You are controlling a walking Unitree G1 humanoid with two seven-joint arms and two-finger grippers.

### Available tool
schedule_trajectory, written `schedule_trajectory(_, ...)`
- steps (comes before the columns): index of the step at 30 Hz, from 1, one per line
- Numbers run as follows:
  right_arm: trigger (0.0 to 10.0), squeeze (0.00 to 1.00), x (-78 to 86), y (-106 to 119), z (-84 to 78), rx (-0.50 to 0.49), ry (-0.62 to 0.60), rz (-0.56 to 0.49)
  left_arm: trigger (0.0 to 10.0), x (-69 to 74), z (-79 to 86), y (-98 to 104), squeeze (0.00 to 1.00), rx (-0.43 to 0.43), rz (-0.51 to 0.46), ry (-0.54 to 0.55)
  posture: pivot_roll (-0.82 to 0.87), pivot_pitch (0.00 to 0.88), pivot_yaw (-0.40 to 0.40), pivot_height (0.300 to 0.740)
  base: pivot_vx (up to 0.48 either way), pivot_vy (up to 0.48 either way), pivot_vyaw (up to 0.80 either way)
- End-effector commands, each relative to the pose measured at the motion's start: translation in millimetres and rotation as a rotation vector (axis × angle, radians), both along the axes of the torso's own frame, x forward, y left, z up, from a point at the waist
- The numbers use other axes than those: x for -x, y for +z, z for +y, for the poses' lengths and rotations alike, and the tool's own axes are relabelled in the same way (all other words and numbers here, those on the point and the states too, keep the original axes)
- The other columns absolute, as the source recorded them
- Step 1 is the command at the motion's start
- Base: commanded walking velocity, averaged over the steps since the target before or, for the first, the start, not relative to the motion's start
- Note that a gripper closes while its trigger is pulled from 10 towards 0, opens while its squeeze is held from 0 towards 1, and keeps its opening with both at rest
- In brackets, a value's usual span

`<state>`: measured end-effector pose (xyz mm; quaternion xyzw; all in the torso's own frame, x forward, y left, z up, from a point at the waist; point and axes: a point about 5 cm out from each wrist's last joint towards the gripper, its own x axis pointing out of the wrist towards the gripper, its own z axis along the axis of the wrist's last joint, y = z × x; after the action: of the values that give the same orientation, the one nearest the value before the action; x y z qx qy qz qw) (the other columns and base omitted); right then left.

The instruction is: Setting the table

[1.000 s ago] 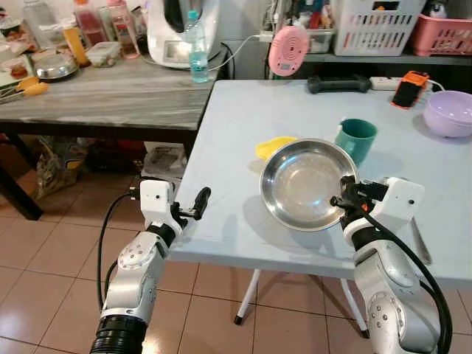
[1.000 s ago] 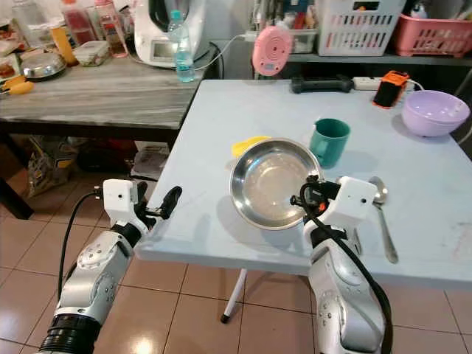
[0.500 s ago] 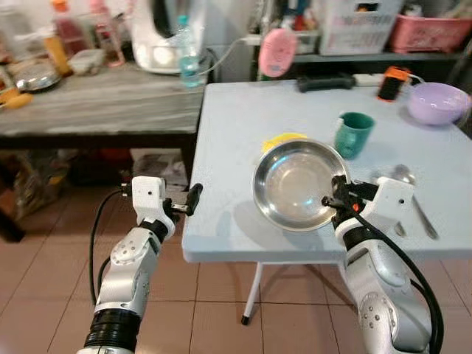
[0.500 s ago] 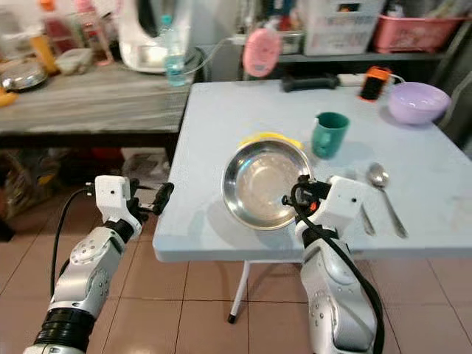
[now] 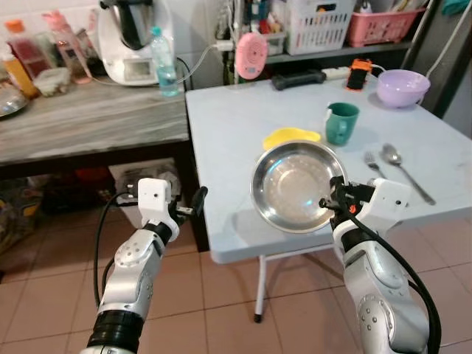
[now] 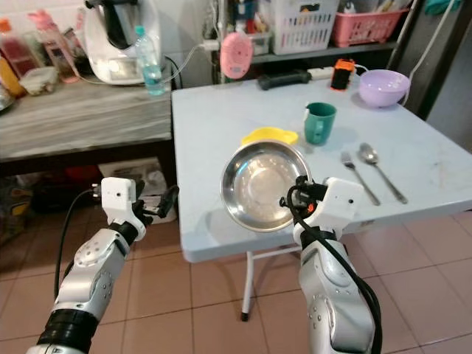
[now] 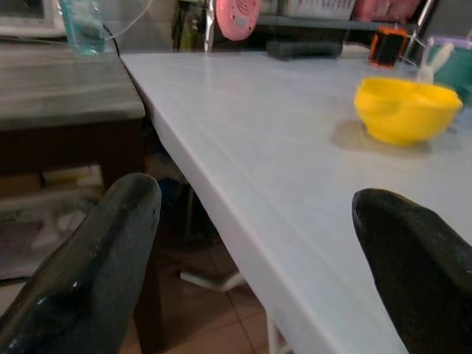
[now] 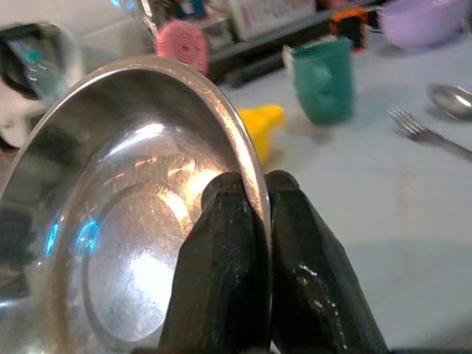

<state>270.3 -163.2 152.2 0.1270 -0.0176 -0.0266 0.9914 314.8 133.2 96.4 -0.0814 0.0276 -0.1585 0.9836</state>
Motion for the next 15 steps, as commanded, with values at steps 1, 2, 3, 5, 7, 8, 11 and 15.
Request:
schedule_trajectory(1, 10.0, 0.0, -2.6, 4.6, 3.3, 0.013, 0.012, -0.023, 10.0, -1.0, 1.8, 2.2, 0.0, -0.02, -0.012, 0.004, -0.1, 0.0, 0.071, 0.74, 0.0, 0.48, 0.0)
schedule_trajectory(2, 10.0, 0.0, -3.2, 5.2, 4.0, 0.022, 0.017, -0.026, 10.0, -1.0, 1.3, 2.2, 0.0, -0.02, -0.012, 0.005, -0.1, 0.0, 0.07, 0.74, 0.0, 0.48, 0.0)
schedule_trajectory(3, 10.0, 0.0, -3.5, 5.4, 4.8, 0.026, 0.022, -0.026, 10.0, -0.9, 1.1, 2.0, 0.0, -0.021, -0.013, 0.005, -0.1, 0.0, 0.069, 0.74, 0.0, 0.48, 0.0)
schedule_trajectory(5, 10.0, 0.0, -3.7, 5.5, 5.1, 0.03, 0.024, -0.026, 10.0, -0.9, 0.9, 2.0, 0.0, -0.02, -0.014, 0.006, -0.1, 0.0, 0.069, 0.74, 0.0, 0.48, 0.0)
schedule_trajectory(7, 10.0, 0.0, -4.3, 4.9, 5.4, 0.04, 0.025, -0.022, 10.0, -0.8, 0.7, 2.0, 0.0, -0.019, -0.015, 0.007, -0.1, 0.0, 0.069, 0.74, 0.0, 0.48, 0.0)
schedule_trajectory(8, 10.0, 0.0, -4.4, 4.6, 5.1, 0.04, 0.024, -0.022, 10.0, -0.7, 0.6, 2.1, 0.0, -0.019, -0.017, 0.008, -0.1, 0.0, 0.07, 0.74, 0.0, 0.48, 0.43)
schedule_trajectory(11, 10.0, 0.0, -4.5, 4.5, 4.8, 0.039, 0.022, -0.022, 10.0, -0.9, 0.6, 2.1, 0.0, -0.019, -0.017, 0.009, -0.1, 0.0, 0.07, 0.74, 0.0, 0.48, 0.45)
schedule_trajectory(15, 10.0, 0.0, -4.1, 3.3, 3.6, 0.037, 0.013, -0.019, 10.0, -0.9, -0.2, 2.0, 0.0, -0.021, -0.018, 0.01, -0.1, 0.0, 0.074, 0.74, 0.0, 0.48, 0.6)
